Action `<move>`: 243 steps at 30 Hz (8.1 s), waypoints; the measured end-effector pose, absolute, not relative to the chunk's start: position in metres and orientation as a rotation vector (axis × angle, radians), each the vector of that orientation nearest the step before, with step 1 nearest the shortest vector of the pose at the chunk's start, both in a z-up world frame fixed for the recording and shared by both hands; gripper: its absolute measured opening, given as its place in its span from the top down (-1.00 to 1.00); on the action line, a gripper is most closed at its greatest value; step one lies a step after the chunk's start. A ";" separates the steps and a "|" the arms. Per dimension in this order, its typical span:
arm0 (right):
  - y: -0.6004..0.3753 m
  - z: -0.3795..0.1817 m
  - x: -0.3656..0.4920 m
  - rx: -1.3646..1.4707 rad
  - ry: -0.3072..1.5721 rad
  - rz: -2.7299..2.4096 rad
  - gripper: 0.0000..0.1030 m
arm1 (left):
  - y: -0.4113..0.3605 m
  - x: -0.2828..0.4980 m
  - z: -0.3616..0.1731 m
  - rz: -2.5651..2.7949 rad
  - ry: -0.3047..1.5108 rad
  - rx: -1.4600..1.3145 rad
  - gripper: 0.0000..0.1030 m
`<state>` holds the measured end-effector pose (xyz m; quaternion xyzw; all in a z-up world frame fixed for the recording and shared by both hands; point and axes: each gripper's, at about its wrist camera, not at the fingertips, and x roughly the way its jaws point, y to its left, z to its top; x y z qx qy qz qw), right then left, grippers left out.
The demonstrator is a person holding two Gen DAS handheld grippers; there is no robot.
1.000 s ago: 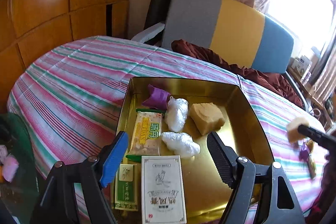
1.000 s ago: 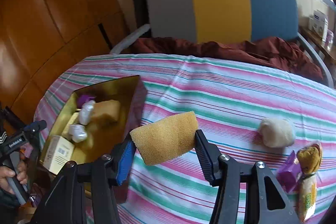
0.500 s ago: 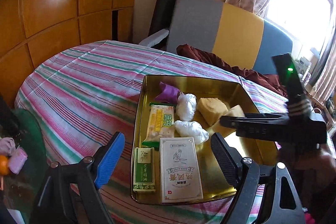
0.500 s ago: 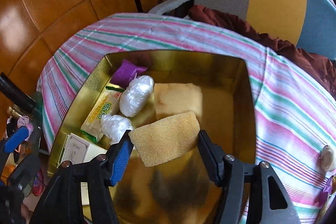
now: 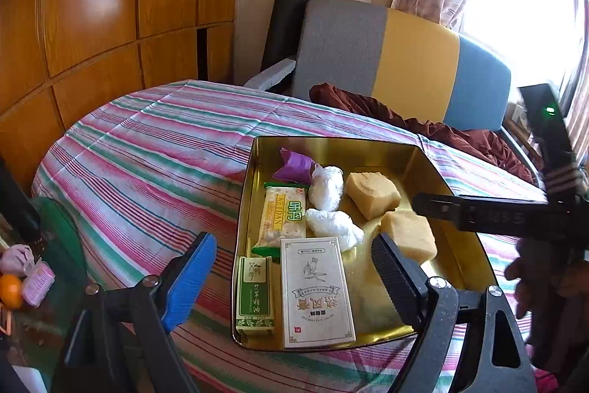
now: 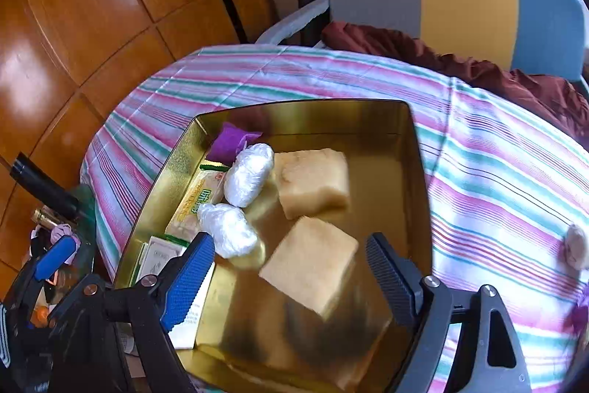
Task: Organize objects
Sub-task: 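Carry the yellow sponge into the gold tray and open the right tool, then move both tools back toward the remaining items on the table, then grasp the purple snack packet with the left tool, then grasp the yellow plush toy with the right tool, then carry the purple snack packet into the gold tray and open the left tool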
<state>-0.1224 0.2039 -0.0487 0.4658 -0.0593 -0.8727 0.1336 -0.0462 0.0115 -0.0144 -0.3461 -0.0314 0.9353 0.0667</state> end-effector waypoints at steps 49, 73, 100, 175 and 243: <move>0.615 -0.062 0.047 1.367 -1.429 -3.185 -0.67 | 0.172 -0.025 -0.009 2.502 0.266 -1.001 -0.74; 0.633 -0.077 0.062 1.295 -1.758 -2.969 -0.67 | 0.366 -0.031 -0.052 2.065 0.349 -1.092 -0.41; 0.636 -0.083 0.059 1.232 -1.810 -2.834 -0.68 | 0.507 -0.074 -0.101 2.005 0.117 -1.302 -0.19; 0.612 -0.121 -0.055 1.872 -0.911 -2.877 -0.19 | 0.373 -0.039 -0.112 2.029 0.197 -1.035 0.30; 0.577 -0.069 -0.046 1.584 -0.622 -3.159 -0.04 | 0.030 -0.050 -0.013 2.794 -0.090 -1.056 0.10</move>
